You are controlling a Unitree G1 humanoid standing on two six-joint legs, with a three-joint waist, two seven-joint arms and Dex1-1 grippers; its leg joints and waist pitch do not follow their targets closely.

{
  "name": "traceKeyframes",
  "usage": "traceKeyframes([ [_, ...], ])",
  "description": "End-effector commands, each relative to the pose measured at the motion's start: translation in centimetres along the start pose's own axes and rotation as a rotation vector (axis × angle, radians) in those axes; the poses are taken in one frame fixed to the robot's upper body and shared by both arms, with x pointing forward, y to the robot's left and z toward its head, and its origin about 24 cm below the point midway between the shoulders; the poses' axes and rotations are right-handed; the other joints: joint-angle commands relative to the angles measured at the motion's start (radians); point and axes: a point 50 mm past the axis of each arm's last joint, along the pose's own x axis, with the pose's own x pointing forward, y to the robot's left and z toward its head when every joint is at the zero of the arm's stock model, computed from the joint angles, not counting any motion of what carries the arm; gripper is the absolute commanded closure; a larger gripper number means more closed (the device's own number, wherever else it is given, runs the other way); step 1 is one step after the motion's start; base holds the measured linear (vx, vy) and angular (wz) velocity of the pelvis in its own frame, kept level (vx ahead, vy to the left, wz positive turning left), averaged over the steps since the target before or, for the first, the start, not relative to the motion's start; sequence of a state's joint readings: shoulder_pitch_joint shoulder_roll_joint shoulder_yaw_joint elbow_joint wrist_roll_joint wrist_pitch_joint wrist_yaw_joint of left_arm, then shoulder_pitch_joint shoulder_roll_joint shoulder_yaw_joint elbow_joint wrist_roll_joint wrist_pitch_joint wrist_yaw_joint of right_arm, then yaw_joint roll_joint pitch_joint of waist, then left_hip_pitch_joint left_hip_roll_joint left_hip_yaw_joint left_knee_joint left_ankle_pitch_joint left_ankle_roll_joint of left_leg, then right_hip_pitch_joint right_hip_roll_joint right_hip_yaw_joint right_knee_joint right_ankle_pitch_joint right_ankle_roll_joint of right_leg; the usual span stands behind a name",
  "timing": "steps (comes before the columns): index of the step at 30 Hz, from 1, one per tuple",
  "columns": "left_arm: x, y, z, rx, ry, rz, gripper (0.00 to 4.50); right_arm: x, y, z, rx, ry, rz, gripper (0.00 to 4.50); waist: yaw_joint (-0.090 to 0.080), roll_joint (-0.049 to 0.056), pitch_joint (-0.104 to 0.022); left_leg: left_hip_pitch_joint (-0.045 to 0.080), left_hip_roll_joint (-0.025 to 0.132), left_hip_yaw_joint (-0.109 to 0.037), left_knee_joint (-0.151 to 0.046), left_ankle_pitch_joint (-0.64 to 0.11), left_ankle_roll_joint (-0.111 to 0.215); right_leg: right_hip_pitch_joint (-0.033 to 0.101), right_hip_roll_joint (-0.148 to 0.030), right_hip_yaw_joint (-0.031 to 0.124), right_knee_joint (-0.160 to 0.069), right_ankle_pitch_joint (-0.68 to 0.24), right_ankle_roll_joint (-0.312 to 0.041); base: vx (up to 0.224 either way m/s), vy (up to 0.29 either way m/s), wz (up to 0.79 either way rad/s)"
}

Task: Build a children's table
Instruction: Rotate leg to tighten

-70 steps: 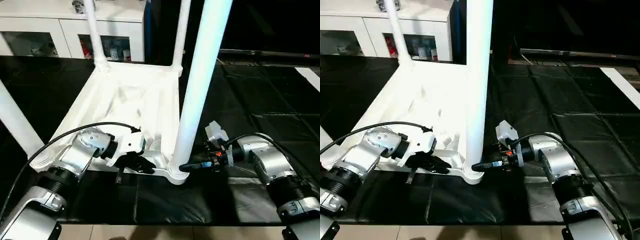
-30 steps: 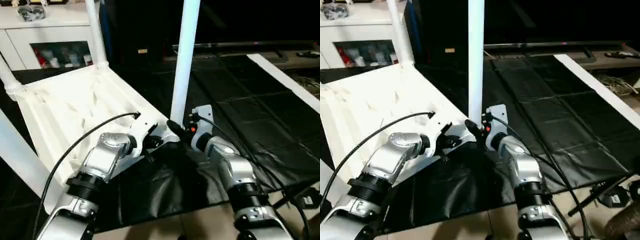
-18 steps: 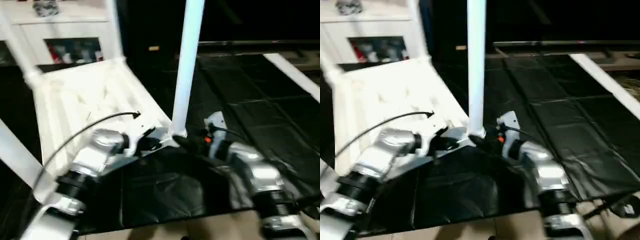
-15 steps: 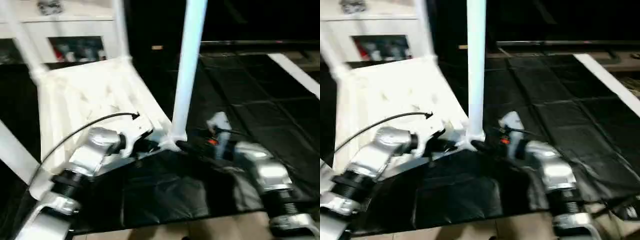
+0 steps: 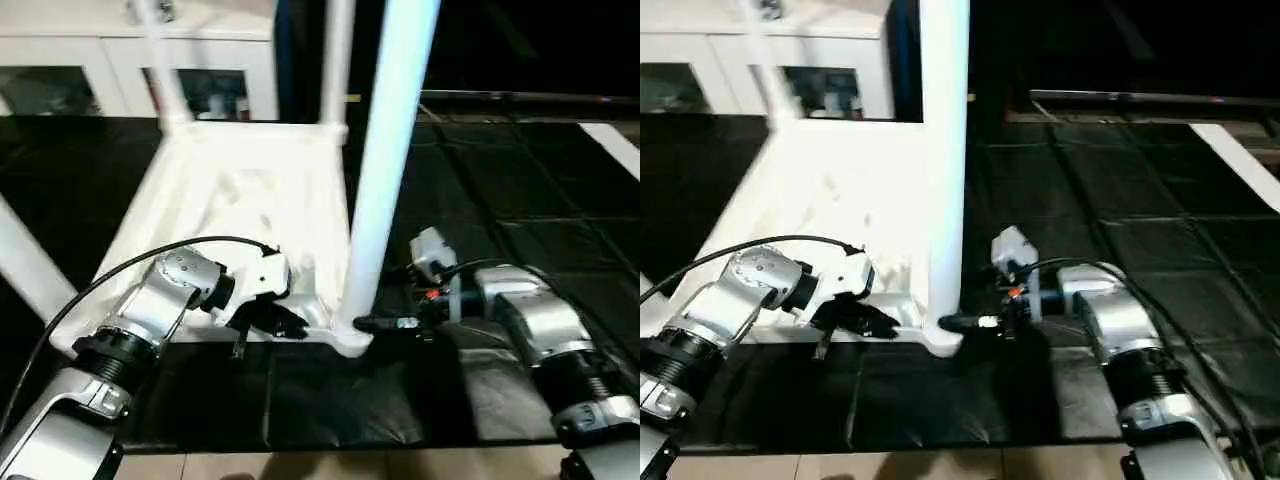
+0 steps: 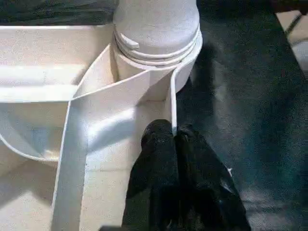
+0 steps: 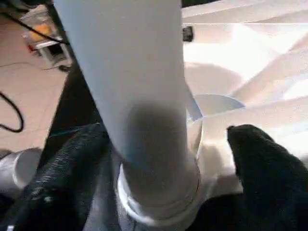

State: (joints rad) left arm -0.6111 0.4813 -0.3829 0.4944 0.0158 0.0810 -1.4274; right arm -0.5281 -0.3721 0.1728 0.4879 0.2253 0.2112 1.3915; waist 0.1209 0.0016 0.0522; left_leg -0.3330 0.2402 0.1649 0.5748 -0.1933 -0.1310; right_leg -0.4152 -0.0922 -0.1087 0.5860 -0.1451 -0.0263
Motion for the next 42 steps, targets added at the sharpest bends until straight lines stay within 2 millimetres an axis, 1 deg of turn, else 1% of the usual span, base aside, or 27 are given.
traceKeyframes([
  [1,0.7,-0.2,0.6,0.050,0.024,-0.076,4.50,0.0,0.0,0.4,-0.014,0.006,0.030,0.79,-0.006,-0.010,-0.074,-0.005,-0.009,0.023,-0.056,-0.139,0.077,0.062,-0.036,0.047,-0.041,-0.193,-0.225,0.000,0.000,0.00],
  [2,0.8,-0.2,0.6,0.057,0.026,-0.087,4.50,0.2,0.1,0.4,-0.009,0.006,0.057,0.79,-0.004,-0.012,-0.073,-0.011,-0.012,0.023,-0.055,-0.141,0.071,0.064,-0.037,0.051,-0.040,-0.212,-0.215,0.000,0.000,0.00],
  [3,0.8,-0.2,0.5,0.061,0.028,-0.094,4.50,0.3,0.2,0.4,-0.005,0.008,0.075,0.86,-0.005,-0.012,-0.072,-0.012,-0.011,0.023,-0.055,-0.145,0.068,0.064,-0.037,0.052,-0.041,-0.227,-0.208,0.000,0.000,0.00],
  [4,0.8,-0.2,0.5,0.065,0.030,-0.100,4.50,0.4,0.3,0.3,-0.001,0.009,0.090,1.08,-0.003,-0.013,-0.072,-0.011,-0.013,0.024,-0.055,-0.152,0.065,0.065,-0.039,0.052,-0.045,-0.257,-0.196,0.000,0.000,0.00],
  [6,0.8,-0.2,0.5,0.071,0.035,-0.107,4.50,0.6,0.4,0.3,0.007,0.013,0.117,1.16,-0.002,-0.014,-0.072,-0.010,-0.012,0.023,-0.055,-0.155,0.060,0.064,-0.039,0.052,-0.048,-0.284,-0.181,0.000,0.000,0.00],
  [12,0.9,-0.1,0.5,0.087,0.045,-0.113,4.50,0.9,0.3,0.2,0.020,0.023,0.158,1.69,0.000,-0.013,-0.072,-0.010,-0.011,0.023,-0.054,-0.155,0.057,0.061,-0.038,0.054,-0.047,-0.285,-0.184,0.000,0.000,0.00],
  [13,0.9,0.0,0.5,0.089,0.046,-0.112,4.50,0.9,0.3,0.2,0.024,0.024,0.163,1.69,0.001,-0.015,-0.072,-0.010,-0.011,0.023,-0.054,-0.156,0.056,0.061,-0.038,0.054,-0.047,-0.287,-0.183,0.000,0.000,0.00],
  [14,0.9,0.0,0.4,0.090,0.047,-0.111,4.50,0.9,0.3,0.2,0.026,0.025,0.167,1.93,0.003,-0.015,-0.073,-0.009,-0.011,0.023,-0.054,-0.155,0.054,0.062,-0.039,0.054,-0.046,-0.289,-0.181,0.000,0.000,0.00],
  [21,1.1,0.4,0.0,0.080,0.068,-0.067,4.50,1.2,0.3,0.0,0.037,0.028,0.186,2.32,0.012,-0.016,-0.073,-0.010,-0.012,0.024,-0.053,-0.151,0.051,0.061,-0.039,0.055,-0.046,-0.299,-0.171,0.000,0.000,0.00],
  [23,1.1,0.6,-0.1,0.066,0.072,-0.046,4.50,1.3,0.4,-0.1,0.038,0.026,0.188,2.37,0.012,-0.017,-0.071,-0.010,-0.012,0.023,-0.054,-0.160,0.049,0.061,-0.039,0.054,-0.048,-0.318,-0.164,0.000,0.000,0.00],
  [24,1.1,0.6,-0.1,0.057,0.074,-0.039,4.50,1.3,0.5,-0.1,0.039,0.026,0.188,2.40,0.013,-0.017,-0.070,-0.008,-0.013,0.023,-0.053,-0.171,0.046,0.059,-0.039,0.054,-0.052,-0.344,-0.155,0.000,0.000,0.00],
  [26,1.1,1.0,0.0,0.022,0.054,0.000,4.50,1.5,0.5,-0.2,0.044,0.006,0.168,2.44,0.012,-0.015,-0.068,-0.006,-0.012,0.023,-0.054,-0.186,0.040,0.056,-0.038,0.055,-0.054,-0.360,-0.156,0.000,0.000,0.00],
  [28,1.1,1.4,0.2,-0.024,0.024,0.056,4.50,1.7,0.4,-0.2,0.058,-0.019,0.103,2.46,0.011,-0.015,-0.066,-0.004,-0.012,0.024,-0.055,-0.204,0.037,0.054,-0.037,0.056,-0.056,-0.379,-0.153,0.000,0.000,0.00],
  [29,1.0,1.7,0.4,-0.041,0.015,0.091,4.50,2.1,0.3,-0.3,0.066,-0.025,0.041,2.46,0.009,-0.016,-0.063,-0.002,-0.014,0.022,-0.055,-0.227,0.030,0.053,-0.039,0.055,-0.062,-0.430,-0.139,0.000,0.000,0.00],
  [30,1.0,1.7,0.4,-0.046,0.014,0.102,4.50,2.2,0.2,-0.4,0.071,-0.026,0.018,2.46,0.007,-0.019,-0.062,-0.006,-0.016,0.021,-0.056,-0.224,0.025,0.056,-0.038,0.054,-0.062,-0.448,-0.128,0.000,0.000,0.00],
  [31,1.0,1.9,0.5,-0.059,0.010,0.130,4.50,2.6,0.0,-0.5,0.083,-0.031,-0.037,2.47,0.005,-0.018,-0.061,-0.005,-0.019,0.019,-0.056,-0.234,0.020,0.053,-0.039,0.052,-0.070,-0.502,-0.100,0.000,0.000,0.00],
  [32,1.1,2.0,0.7,-0.080,0.000,0.158,4.50,3.1,-0.1,-0.6,0.093,-0.040,-0.090,2.48,0.002,-0.017,-0.059,-0.004,-0.020,0.019,-0.056,-0.237,0.015,0.052,-0.039,0.051,-0.073,-0.527,-0.086,0.000,0.000,0.00],
  [33,1.2,2.2,0.8,-0.098,-0.014,0.184,4.50,3.5,-0.1,-0.6,0.103,-0.050,-0.129,2.49,-0.002,-0.019,-0.058,-0.002,-0.026,0.018,-0.053,-0.249,0.010,0.048,-0.039,0.046,-0.083,-0.585,-0.057,0.000,0.000,0.00],
  [34,1.3,2.3,1.0,-0.110,-0.023,0.201,4.50,3.8,-0.2,-0.6,0.110,-0.057,-0.151,2.49,-0.013,-0.020,-0.056,-0.005,-0.030,0.016,-0.052,-0.257,0.007,0.049,-0.038,0.039,-0.091,-0.631,-0.032,0.000,0.000,0.00],
  [35,1.6,2.5,1.3,-0.141,-0.052,0.237,4.50,4.4,-0.2,-0.6,0.124,-0.070,-0.200,2.50,-0.017,-0.020,-0.056,-0.006,-0.032,0.015,-0.051,-0.262,0.007,0.049,-0.038,0.035,-0.095,-0.650,-0.020,0.000,0.000,0.00],
  [36,1.8,2.7,1.7,-0.168,-0.080,0.264,4.50,5.1,-0.4,-0.6,0.140,-0.079,-0.251,2.51,-0.027,-0.020,-0.054,-0.008,-0.034,0.013,-0.049,-0.266,0.002,0.048,-0.036,0.029,-0.099,-0.673,-0.002,0.000,0.000,0.00],
  [37,2.2,2.8,2.2,-0.191,-0.105,0.291,4.50,5.8,-0.5,-0.6,0.165,-0.093,-0.301,2.51,-0.039,-0.022,-0.055,-0.012,-0.039,0.011,-0.045,-0.276,0.004,0.049,-0.036,0.019,-0.107,-0.697,0.016,0.000,0.000,0.00],
  [38,2.4,2.9,2.4,-0.201,-0.116,0.303,4.50,6.1,-0.5,-0.5,0.179,-0.099,-0.324,2.52,-0.044,-0.019,-0.055,-0.015,-0.039,0.010,-0.046,-0.278,0.003,0.052,-0.035,0.016,-0.108,-0.699,0.021,0.000,0.000,0.00],
  [39,2.9,3.0,2.9,-0.220,-0.139,0.336,4.50,7.1,-0.9,-0.3,0.202,-0.103,-0.396,2.52,-0.053,-0.013,-0.058,-0.016,-0.036,0.005,-0.050,-0.287,0.008,0.056,-0.038,0.008,-0.112,-0.685,0.023,0.000,0.000,0.00],
  [40,3.0,3.1,3.1,-0.226,-0.146,0.346,4.50,7.4,-1.0,-0.2,0.209,-0.103,-0.417,2.52,-0.064,-0.005,-0.058,-0.016,-0.031,-0.001,-0.055,-0.301,0.008,0.060,-0.040,0.000,-0.115,-0.652,0.009,0.000,0.000,0.00],
  [41,3.7,3.3,3.7,-0.252,-0.171,0.385,4.50,8.4,-1.4,0.3,0.231,-0.106,-0.497,2.52,-0.070,-0.002,-0.059,-0.016,-0.027,-0.004,-0.059,-0.310,0.009,0.064,-0.041,-0.003,-0.115,-0.630,0.000,-0.021,0.042,-0.18],
  [42,4.1,3.5,4.2,-0.273,-0.193,0.422,4.50,9.2,-1.7,0.8,0.258,-0.121,-0.559,2.52,-0.083,0.001,-0.058,-0.020,-0.024,-0.011,-0.063,-0.331,0.005,0.070,-0.042,-0.011,-0.113,-0.601,-0.013,-0.021,0.042,-0.18],
])
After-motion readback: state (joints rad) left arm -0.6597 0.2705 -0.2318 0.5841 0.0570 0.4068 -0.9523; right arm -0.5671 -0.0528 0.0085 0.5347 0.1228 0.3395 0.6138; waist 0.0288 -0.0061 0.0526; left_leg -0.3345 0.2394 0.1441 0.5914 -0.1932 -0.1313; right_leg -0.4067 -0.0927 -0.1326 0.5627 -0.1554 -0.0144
